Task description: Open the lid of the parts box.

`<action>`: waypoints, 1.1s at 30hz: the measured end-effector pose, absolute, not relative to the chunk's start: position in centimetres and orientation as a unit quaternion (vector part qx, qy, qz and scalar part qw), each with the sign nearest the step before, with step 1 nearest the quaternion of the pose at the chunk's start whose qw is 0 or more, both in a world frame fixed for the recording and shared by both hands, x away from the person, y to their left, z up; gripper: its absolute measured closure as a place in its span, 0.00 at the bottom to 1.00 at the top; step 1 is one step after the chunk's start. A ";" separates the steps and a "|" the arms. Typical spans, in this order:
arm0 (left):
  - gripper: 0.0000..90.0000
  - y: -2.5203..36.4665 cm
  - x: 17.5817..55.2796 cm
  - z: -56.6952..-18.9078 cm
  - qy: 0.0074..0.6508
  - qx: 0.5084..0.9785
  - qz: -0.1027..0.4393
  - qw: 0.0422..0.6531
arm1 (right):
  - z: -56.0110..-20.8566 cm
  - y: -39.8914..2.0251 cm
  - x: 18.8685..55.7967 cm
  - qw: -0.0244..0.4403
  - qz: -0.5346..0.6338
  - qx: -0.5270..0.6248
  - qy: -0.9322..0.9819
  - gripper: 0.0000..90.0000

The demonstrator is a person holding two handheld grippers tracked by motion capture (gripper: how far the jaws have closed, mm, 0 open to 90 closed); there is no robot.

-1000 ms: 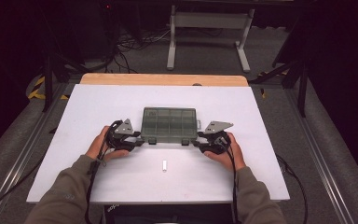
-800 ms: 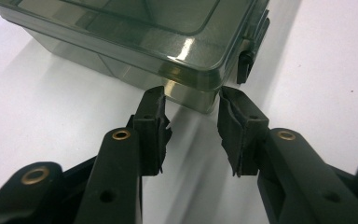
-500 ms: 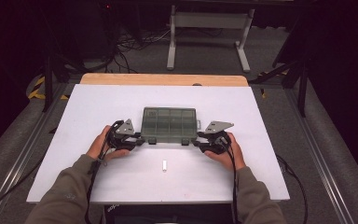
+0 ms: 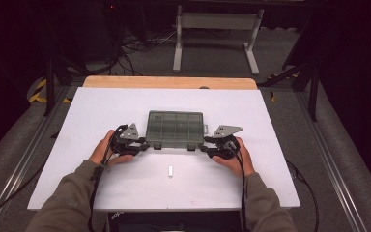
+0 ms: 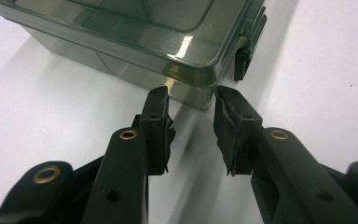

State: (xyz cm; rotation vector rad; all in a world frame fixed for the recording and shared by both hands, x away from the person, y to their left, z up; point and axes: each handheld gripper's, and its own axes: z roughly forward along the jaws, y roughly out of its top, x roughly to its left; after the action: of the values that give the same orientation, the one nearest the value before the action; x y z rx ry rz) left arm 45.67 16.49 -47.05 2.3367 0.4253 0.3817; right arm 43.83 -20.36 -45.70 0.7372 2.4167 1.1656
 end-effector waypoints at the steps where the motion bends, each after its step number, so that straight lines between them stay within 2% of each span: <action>1: 0.74 16.5 45.7 -47.1 0.165 0.906 0.147 0.360 | -45.7 -20.4 43.8 0.178 0.413 0.261 0.854 0.63; 8: 0.74 16.5 45.7 -47.1 0.164 0.906 0.147 0.361 | -45.7 -20.4 43.8 0.178 0.414 0.261 0.854 0.63; 12: 0.74 16.6 45.7 -47.1 0.164 0.906 0.146 0.361 | -45.5 -20.5 43.7 0.179 0.425 0.258 0.849 0.69; 23: 0.76 17.2 45.5 -46.7 0.164 0.908 0.157 0.353 | -45.5 -20.5 43.7 0.182 0.420 0.257 0.851 0.71; 28: 0.81 18.2 45.4 -46.3 0.167 0.903 0.154 0.365 | -45.5 -20.5 43.6 0.187 0.419 0.254 0.851 0.72; 33: 0.93 18.1 45.3 -46.1 0.155 0.901 0.145 0.379 | -45.4 -20.5 43.6 0.190 0.420 0.254 0.850 0.73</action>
State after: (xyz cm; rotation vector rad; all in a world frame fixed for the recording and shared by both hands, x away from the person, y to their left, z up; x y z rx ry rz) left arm 45.25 18.12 -46.05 2.3003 0.3971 0.3712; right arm 43.55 -20.52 -45.43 0.7143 2.3895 1.1805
